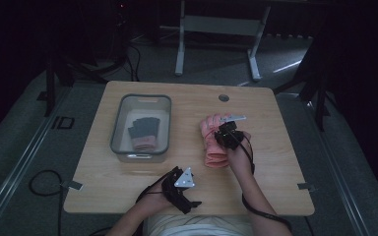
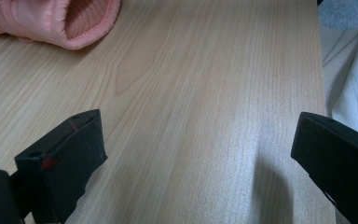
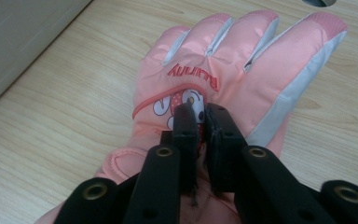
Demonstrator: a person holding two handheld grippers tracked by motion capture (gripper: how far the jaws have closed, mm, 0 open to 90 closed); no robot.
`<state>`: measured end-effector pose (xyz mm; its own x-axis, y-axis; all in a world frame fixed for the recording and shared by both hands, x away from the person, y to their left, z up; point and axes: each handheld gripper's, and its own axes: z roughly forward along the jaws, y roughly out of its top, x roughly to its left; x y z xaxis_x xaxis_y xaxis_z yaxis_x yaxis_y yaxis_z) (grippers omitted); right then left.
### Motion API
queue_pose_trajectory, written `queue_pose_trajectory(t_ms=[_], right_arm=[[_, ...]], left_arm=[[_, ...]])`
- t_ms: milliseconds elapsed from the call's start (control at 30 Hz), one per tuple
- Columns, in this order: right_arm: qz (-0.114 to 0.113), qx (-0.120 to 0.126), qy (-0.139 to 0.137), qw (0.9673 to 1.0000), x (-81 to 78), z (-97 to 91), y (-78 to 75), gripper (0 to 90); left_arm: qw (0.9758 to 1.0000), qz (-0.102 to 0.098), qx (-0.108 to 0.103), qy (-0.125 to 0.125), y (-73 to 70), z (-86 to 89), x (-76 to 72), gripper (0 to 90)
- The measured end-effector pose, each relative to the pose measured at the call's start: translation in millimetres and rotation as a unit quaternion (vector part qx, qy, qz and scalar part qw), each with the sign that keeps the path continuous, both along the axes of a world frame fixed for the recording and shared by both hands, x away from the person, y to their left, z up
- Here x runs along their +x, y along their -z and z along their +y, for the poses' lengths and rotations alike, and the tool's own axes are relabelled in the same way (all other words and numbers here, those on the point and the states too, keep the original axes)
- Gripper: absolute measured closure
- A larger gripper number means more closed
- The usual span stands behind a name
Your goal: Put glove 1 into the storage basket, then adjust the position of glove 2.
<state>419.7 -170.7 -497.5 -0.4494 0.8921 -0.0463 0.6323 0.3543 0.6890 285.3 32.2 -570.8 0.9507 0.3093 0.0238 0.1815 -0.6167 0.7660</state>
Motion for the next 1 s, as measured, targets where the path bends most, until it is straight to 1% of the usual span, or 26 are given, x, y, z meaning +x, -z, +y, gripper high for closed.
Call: queue_pose_trajectory(t_ms=[33,200,233,300,367,433,500,567,633,700,733,800,833,867,933,967,1000], right_arm=[[0.000,0.001,-0.003,1.0000,0.9,-0.4,-0.2,78.3],[-0.007,0.009,-0.012,0.9999,1.5,-0.6,-9.2,72.3],[-0.009,0.011,-0.014,0.9998,1.0,-1.8,-12.2,71.0],[-0.013,0.023,-0.016,0.9995,-0.8,-5.4,-18.8,67.7],[-0.022,0.030,-0.016,0.9992,-2.8,-10.9,-25.1,59.2],[-0.030,0.039,-0.014,0.9987,-4.4,-18.6,-31.7,52.8],[-0.035,0.058,-0.015,0.9976,-5.7,-27.5,-38.2,45.6],[-0.038,0.073,-0.020,0.9964,-6.6,-34.5,-43.5,35.4],[-0.036,0.091,-0.034,0.9946,-8.0,-40.8,-47.4,26.4],[-0.039,0.111,-0.037,0.9924,-10.0,-46.8,-50.3,21.1],[-0.042,0.122,-0.042,0.9907,-11.1,-49.6,-51.3,18.3],[-0.052,0.133,-0.049,0.9885,-13.1,-54.6,-52.6,16.2],[-0.055,0.136,-0.049,0.9880,-13.3,-55.8,-52.6,16.4],[-0.052,0.133,-0.051,0.9885,-13.5,-57.5,-52.4,16.4],[-0.047,0.131,-0.059,0.9885,-13.8,-61.4,-52.1,16.6],[-0.048,0.130,-0.060,0.9886,-14.4,-63.6,-52.0,17.3],[-0.054,0.123,-0.064,0.9888,-15.2,-65.9,-51.8,17.3]], left_arm=[[1.0000,-0.001,0.004,-0.001,-0.1,0.0,0.8,2.3],[1.0000,-0.007,0.001,-0.005,-1.0,0.8,0.5,2.3],[0.9999,-0.010,-0.003,-0.009,-1.6,1.3,0.4,2.3],[0.9997,-0.010,-0.019,-0.015,-3.1,2.6,1.5,2.3],[0.9993,-0.001,-0.033,-0.019,-4.5,4.0,2.7,2.3],[0.9991,0.003,-0.038,-0.021,-5.6,4.5,3.6,2.3],[0.9990,0.005,-0.036,-0.026,-6.4,4.2,3.9,2.6],[0.9989,0.010,-0.034,-0.029,-7.1,3.1,4.5,3.5],[0.9988,0.008,-0.034,-0.033,-8.5,1.7,4.5,3.5],[0.9984,0.007,-0.043,-0.036,-10.3,1.4,5.2,3.6],[0.9979,0.006,-0.050,-0.040,-11.2,1.5,5.4,3.5],[0.9972,-0.002,-0.050,-0.055,-14.8,1.9,6.6,3.9],[0.9967,-0.002,-0.052,-0.062,-17.1,2.1,7.0,4.0],[0.9963,0.003,-0.053,-0.068,-20.4,2.7,7.9,4.0],[0.9946,0.011,-0.067,-0.079,-27.5,3.4,9.2,4.0],[0.9937,0.009,-0.073,-0.085,-31.4,3.3,8.8,4.1],[0.9929,0.000,-0.075,-0.092,-35.2,3.1,7.7,4.2]])
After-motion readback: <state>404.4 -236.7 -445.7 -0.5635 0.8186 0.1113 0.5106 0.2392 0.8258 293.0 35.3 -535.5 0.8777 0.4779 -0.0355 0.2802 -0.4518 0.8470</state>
